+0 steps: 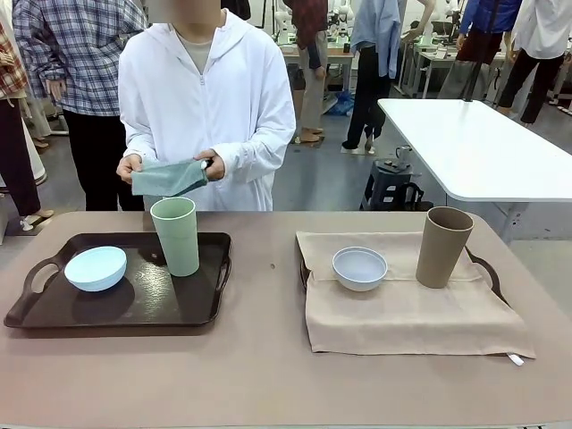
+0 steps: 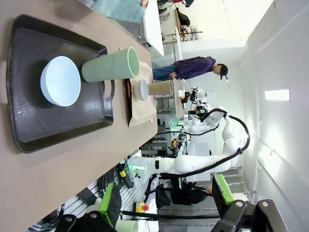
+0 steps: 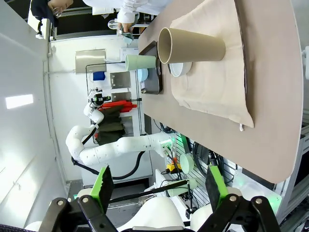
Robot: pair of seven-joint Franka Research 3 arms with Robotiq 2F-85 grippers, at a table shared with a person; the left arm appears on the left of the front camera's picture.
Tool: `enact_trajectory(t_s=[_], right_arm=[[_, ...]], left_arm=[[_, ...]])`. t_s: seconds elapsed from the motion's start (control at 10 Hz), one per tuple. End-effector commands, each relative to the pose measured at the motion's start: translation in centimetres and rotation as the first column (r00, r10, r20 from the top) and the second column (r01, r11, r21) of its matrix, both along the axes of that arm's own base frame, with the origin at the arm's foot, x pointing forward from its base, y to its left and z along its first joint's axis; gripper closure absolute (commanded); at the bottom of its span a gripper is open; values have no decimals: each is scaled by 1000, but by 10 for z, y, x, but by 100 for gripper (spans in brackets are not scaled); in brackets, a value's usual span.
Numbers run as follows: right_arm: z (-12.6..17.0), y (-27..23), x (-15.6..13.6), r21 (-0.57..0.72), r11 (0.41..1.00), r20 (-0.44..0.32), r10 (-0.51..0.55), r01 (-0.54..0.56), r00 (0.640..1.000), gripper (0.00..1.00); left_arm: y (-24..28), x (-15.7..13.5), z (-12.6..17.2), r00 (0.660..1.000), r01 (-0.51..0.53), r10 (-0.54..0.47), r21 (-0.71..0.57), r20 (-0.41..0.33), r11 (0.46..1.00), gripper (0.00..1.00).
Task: Set up a tray with a mat and arrange the tableware.
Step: Pick up the Picnic Bowl and Reusable plastic cup from the Handle tray in front of the human's position and hold them in the air.
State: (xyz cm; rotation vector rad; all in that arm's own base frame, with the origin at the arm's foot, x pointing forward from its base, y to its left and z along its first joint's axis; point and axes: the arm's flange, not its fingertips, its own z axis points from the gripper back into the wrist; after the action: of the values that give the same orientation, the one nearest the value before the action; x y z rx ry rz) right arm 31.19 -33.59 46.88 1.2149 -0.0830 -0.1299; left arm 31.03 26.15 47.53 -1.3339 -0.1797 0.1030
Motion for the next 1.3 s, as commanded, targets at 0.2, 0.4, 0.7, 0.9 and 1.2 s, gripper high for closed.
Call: enact_trajectory(t_s=[0.2, 0.4, 0.7, 0.9, 1.2], right_arm=[[70, 88, 66, -321, 944, 89, 114, -80, 990, 0], [105, 145, 94, -456, 882, 173, 217, -117, 961, 0], [148, 259, 114, -619, 773, 384, 449, -135, 807, 0], [162, 337, 114, -693, 694, 475, 644, -196, 599, 0], [156, 413, 113, -748, 578, 462, 807, -327, 368, 0]], left_arm=[[-60, 33, 48, 988, 151, -145, 299, -42, 942, 0], [-109, 42, 72, 972, 236, -200, 467, -126, 853, 0], [-177, 58, 80, 959, 251, -79, 692, -271, 677, 0], [-199, 77, 77, 954, 237, 17, 786, -300, 571, 0], [-200, 103, 66, 955, 147, 165, 876, -247, 460, 0]])
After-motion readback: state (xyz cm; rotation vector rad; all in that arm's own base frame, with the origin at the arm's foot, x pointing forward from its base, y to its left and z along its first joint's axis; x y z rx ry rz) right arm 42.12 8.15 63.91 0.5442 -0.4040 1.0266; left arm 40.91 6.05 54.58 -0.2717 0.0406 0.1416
